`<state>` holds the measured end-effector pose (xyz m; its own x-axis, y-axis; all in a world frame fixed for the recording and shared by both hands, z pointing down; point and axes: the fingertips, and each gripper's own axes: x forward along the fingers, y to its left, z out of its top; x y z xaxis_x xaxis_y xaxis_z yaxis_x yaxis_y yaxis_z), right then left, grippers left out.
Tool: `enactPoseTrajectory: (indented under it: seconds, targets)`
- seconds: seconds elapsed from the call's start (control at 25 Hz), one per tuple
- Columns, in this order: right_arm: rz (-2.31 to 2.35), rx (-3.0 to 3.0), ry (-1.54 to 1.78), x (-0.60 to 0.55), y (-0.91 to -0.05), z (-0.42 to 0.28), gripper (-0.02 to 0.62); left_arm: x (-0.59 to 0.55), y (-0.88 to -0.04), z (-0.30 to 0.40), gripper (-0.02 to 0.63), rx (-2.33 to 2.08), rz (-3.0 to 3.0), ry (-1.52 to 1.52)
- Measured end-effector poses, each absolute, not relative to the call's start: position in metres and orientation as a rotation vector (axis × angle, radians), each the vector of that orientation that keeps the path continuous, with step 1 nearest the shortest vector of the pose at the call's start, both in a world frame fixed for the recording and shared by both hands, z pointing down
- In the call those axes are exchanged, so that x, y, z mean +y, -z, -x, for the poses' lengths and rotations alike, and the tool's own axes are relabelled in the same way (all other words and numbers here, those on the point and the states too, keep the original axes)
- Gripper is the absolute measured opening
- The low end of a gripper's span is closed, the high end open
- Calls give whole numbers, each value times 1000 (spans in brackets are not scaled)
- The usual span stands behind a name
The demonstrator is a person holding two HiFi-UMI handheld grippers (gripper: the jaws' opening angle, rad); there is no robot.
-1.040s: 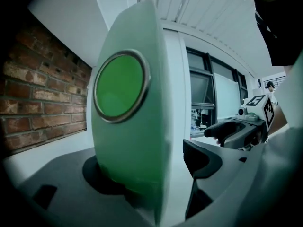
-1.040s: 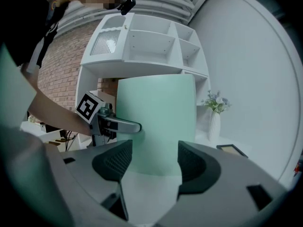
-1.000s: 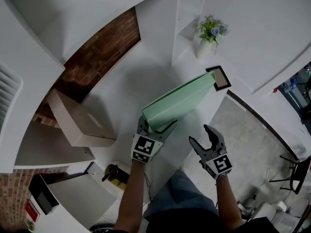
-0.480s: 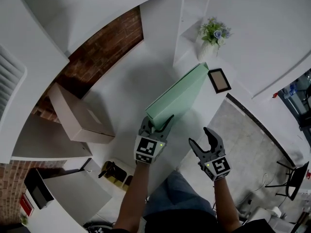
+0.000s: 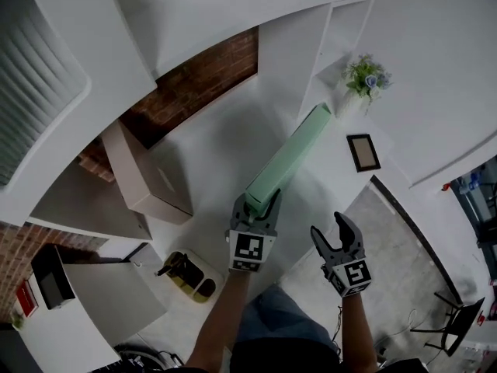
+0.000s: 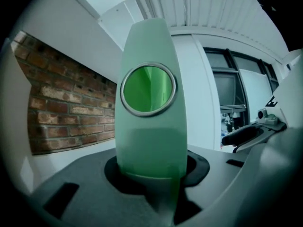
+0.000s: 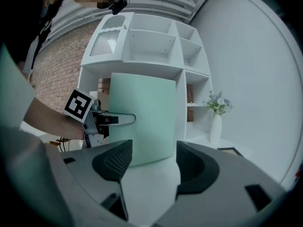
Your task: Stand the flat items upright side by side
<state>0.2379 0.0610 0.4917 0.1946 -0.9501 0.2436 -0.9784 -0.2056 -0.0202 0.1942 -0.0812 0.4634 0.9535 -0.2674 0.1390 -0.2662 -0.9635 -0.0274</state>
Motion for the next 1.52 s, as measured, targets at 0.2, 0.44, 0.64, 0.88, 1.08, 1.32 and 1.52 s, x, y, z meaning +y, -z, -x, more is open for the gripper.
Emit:
enactPoseTrajectory:
  seconds: [0.2,0.44,0.64,0.88,1.08,1.32,1.52]
  targets:
    - [-2267,-1964,-266,30,-483,-234,279,-118,-454,-172,135,727,3015,210]
    - [-2167,-2085,-258,-11,-482,-225,279,-163,-447,-145,133,1029,2933,198]
    - [-2020,-2220,-162,-69,-467,-214,279,-195,-452,-120,132,1270,2872,199]
    - [-1873,-2365,-105,-129,-456,-190,278,-221,-448,-101,126,1425,2784,169]
    - [-1802,-2411,-144,-146,-462,-182,278,-242,-437,-95,126,1576,2698,101]
    - [-1772,-2436,-167,-160,-467,-178,276,-261,-438,-82,126,1771,2612,73]
    - [-1749,-2441,-145,-177,-462,-177,276,-268,-448,-73,126,1899,2558,80]
